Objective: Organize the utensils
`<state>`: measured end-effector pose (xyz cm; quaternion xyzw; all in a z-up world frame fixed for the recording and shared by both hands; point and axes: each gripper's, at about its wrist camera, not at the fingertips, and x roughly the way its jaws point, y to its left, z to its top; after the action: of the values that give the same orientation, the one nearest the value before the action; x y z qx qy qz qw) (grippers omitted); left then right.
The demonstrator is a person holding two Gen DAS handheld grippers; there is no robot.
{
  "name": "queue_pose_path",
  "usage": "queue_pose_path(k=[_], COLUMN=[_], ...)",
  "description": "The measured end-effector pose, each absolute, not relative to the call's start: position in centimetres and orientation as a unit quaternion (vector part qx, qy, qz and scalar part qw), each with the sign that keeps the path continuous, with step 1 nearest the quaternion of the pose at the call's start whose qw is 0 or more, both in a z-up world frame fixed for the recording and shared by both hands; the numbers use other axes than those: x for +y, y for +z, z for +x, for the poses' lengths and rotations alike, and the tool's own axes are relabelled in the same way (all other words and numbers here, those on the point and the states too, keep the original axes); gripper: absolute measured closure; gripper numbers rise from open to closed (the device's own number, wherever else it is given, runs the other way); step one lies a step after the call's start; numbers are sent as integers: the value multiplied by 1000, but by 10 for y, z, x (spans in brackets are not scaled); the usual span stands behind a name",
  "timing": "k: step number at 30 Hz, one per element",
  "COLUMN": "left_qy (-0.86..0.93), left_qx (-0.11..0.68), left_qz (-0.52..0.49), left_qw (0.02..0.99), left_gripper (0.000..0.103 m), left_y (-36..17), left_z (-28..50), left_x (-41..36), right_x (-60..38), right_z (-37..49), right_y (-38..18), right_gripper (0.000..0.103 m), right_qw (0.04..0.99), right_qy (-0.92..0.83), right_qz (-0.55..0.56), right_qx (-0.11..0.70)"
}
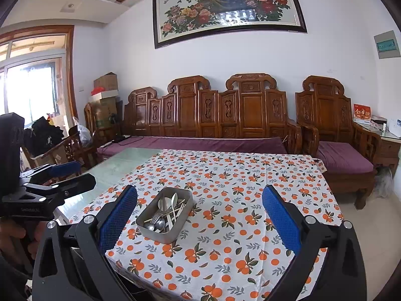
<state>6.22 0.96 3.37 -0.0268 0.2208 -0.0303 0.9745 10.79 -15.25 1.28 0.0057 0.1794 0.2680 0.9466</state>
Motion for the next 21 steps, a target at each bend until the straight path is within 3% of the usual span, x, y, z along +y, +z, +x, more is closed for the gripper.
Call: queue_pose_path(k=[21], left_qy=[-29], left_qx=[219], left_qz=[-26], left_qw=[975], left_gripper=[8], left_y=[33], left_z=[60], left_x=[9], right_x=[-155], right_z=[108], right_y=[10], right_gripper=[3], right_qw=[946], right_qy=[267], right_qz=[5], right_qx=[181])
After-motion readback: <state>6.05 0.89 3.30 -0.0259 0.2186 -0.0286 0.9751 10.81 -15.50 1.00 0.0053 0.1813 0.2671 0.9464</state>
